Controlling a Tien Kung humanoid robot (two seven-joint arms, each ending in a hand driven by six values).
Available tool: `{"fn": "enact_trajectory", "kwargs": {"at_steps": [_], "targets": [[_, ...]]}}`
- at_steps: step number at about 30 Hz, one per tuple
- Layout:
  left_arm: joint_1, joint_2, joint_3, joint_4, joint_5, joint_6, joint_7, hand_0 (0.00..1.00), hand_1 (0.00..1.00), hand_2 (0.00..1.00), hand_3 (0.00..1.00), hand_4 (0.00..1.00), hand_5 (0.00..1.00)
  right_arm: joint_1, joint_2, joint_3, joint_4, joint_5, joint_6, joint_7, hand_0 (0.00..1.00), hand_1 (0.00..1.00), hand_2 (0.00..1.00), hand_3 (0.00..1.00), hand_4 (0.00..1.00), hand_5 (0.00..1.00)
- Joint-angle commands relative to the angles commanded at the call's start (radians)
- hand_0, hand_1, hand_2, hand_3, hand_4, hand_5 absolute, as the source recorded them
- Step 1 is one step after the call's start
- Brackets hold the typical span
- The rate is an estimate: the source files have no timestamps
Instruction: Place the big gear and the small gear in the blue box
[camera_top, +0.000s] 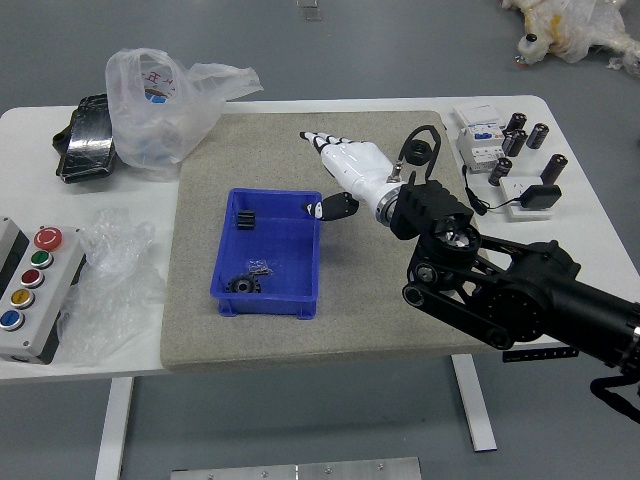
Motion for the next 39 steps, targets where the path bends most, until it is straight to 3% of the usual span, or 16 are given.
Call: {"fn": "enact_trajectory", "kwargs": {"at_steps": [3, 5, 8, 9, 10, 15, 16, 21, 22, 24, 27, 28, 33, 34, 35, 39], "targets": [[0.000, -0.001, 0.004, 0.001, -0.006, 0.002, -0.002, 0.712, 0.666, 0.657, 0.730, 0.729, 0.450, -0.054, -0.041, 0.074, 0.036, 0.059, -0.045, 0.045, 0.751, 0.884, 0.938, 0.950, 0.826, 0.336], [0.000, -0.001, 0.006, 0.002, -0.010, 0.004, -0.004, 0.712, 0.666, 0.657, 0.730, 0.729, 0.450, -0.091, -0.065, 0.121, 0.062, 0.107, -0.072, 0.085, 0.710, 0.827, 0.871, 0.887, 0.835, 0.373], [0.000, -0.003, 0.011, 0.003, -0.018, 0.006, -0.008, 0.712, 0.666, 0.657, 0.730, 0.729, 0.450, -0.167, -0.106, 0.222, 0.108, 0.223, -0.095, 0.178, 0.710, 0.827, 0.871, 0.887, 0.835, 0.373], [0.001, -0.004, 0.014, 0.004, -0.023, 0.008, -0.011, 0.712, 0.666, 0.657, 0.730, 0.729, 0.450, -0.197, -0.117, 0.263, 0.119, 0.270, -0.091, 0.219, 0.710, 0.827, 0.871, 0.887, 0.835, 0.373], [0.001, -0.004, 0.015, 0.004, -0.025, 0.008, -0.012, 0.711, 0.666, 0.657, 0.730, 0.729, 0.450, -0.216, -0.123, 0.289, 0.125, 0.300, -0.087, 0.245, 0.646, 0.746, 0.778, 0.789, 0.834, 0.441], [0.003, -0.008, 0.018, 0.006, -0.030, 0.010, -0.018, 0.711, 0.666, 0.657, 0.730, 0.729, 0.450, -0.351, -0.149, 0.463, 0.158, 0.504, -0.039, 0.418, 0.646, 0.746, 0.778, 0.789, 0.834, 0.441], [0.003, -0.009, 0.018, 0.006, -0.032, 0.011, -0.019, 0.711, 0.665, 0.656, 0.729, 0.727, 0.449, -0.375, -0.151, 0.491, 0.161, 0.540, -0.030, 0.445, 0.648, 0.719, 0.746, 0.735, 0.829, 0.519], [0.003, -0.012, 0.027, 0.008, -0.042, 0.015, -0.028, 0.711, 0.665, 0.656, 0.729, 0.727, 0.449, -0.503, -0.145, 0.629, 0.155, 0.732, 0.038, 0.577, 0.648, 0.719, 0.746, 0.735, 0.829, 0.519], [0.003, -0.012, 0.029, 0.008, -0.043, 0.015, -0.029, 0.711, 0.664, 0.656, 0.726, 0.725, 0.451, -0.529, -0.143, 0.655, 0.152, 0.774, 0.055, 0.601, 0.649, 0.702, 0.740, 0.726, 0.858, 0.699], [0.004, -0.012, 0.031, 0.009, -0.046, 0.017, -0.033, 0.711, 0.664, 0.656, 0.726, 0.725, 0.451, -0.569, -0.138, 0.695, 0.148, 0.843, 0.080, 0.637, 0.649, 0.702, 0.740, 0.726, 0.858, 0.699], [0.004, -0.012, 0.031, 0.009, -0.044, 0.018, -0.034, 0.711, 0.664, 0.656, 0.726, 0.725, 0.451, -0.621, -0.134, 0.750, 0.139, 0.954, 0.108, 0.673, 0.649, 0.702, 0.740, 0.726, 0.858, 0.699], [0.004, -0.012, 0.031, 0.010, -0.044, 0.018, -0.036, 0.708, 0.654, 0.644, 0.724, 0.724, 0.452, -0.628, -0.133, 0.760, 0.137, 0.983, 0.112, 0.677, 0.652, 0.700, 0.740, 0.745, 0.898, 0.826], [0.000, -0.009, 0.042, 0.013, -0.053, 0.023, -0.047, 0.708, 0.654, 0.644, 0.724, 0.724, 0.452, -0.643, -0.131, 0.799, 0.144, 1.116, 0.124, 0.685, 0.652, 0.700, 0.740, 0.745, 0.898, 0.826], [-0.001, -0.009, 0.043, 0.013, -0.055, 0.024, -0.049, 0.707, 0.639, 0.640, 0.721, 0.724, 0.450, -0.644, -0.131, 0.804, 0.146, 1.135, 0.124, 0.685, 0.656, 0.701, 0.737, 0.739, 0.923, 0.908], [-0.002, -0.008, 0.045, 0.014, -0.056, 0.024, -0.050, 0.707, 0.639, 0.640, 0.721, 0.724, 0.450, -0.646, -0.132, 0.810, 0.149, 1.153, 0.125, 0.685, 0.656, 0.701, 0.737, 0.739, 0.923, 0.908], [-0.009, -0.006, 0.052, 0.016, -0.064, 0.026, -0.057, 0.707, 0.639, 0.640, 0.721, 0.724, 0.450, -0.654, -0.137, 0.837, 0.163, 1.177, 0.123, 0.682, 0.656, 0.701, 0.737, 0.739, 0.923, 0.908]]}}
